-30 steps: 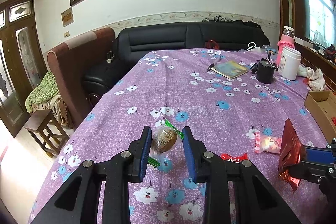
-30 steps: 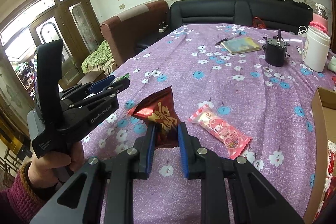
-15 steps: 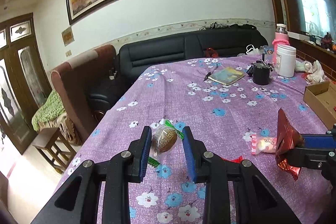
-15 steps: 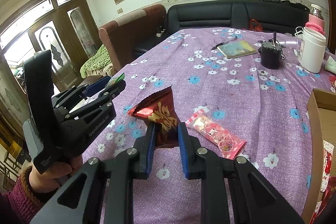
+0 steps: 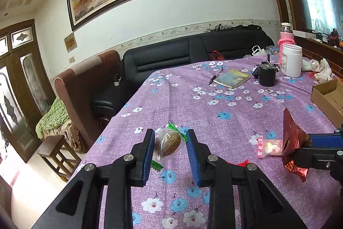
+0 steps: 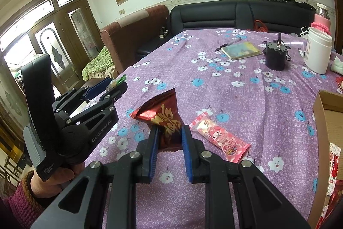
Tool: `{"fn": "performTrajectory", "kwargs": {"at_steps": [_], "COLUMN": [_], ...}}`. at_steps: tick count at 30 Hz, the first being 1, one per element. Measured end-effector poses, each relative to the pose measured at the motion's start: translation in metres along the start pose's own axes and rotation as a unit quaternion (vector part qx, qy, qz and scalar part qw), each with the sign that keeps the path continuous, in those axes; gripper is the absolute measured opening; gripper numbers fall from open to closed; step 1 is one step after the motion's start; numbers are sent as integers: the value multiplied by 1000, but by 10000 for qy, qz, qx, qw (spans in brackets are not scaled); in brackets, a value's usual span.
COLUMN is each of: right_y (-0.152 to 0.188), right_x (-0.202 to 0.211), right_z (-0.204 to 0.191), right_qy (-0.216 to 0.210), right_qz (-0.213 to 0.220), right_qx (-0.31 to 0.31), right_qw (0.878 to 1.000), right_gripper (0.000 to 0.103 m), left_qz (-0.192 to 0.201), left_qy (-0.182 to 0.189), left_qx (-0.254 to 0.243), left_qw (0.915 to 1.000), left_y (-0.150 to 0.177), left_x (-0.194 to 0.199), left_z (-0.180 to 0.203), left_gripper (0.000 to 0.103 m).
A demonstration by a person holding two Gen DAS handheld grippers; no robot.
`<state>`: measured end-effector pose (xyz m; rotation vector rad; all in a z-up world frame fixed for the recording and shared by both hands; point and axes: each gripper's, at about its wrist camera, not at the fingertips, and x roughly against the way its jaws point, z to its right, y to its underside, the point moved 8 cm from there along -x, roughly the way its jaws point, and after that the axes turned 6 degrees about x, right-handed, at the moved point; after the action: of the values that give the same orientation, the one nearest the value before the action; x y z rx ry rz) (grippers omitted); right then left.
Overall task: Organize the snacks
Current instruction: 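Grasp the red foil packet with the right gripper and lift it, then carry the green candy and red foil packet into the tray and open both grippers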
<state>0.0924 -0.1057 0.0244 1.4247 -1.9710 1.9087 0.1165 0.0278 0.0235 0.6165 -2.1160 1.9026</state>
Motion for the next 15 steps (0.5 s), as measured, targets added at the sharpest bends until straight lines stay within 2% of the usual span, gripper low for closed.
{"fn": "performTrajectory", "kwargs": {"at_steps": [15], "right_y": [-3], "right_x": [5], "right_z": [6], "right_qy": [41], "right_qz": [75], "right_qx": [-100], "right_qw": [9999], "right_gripper": [21], "left_qz": [30], "left_qy": [-35], "left_qx": [-4], "left_qw": [10000], "left_y": [0], "left_x": [2], "left_z": [-1], "left_gripper": [32]}}
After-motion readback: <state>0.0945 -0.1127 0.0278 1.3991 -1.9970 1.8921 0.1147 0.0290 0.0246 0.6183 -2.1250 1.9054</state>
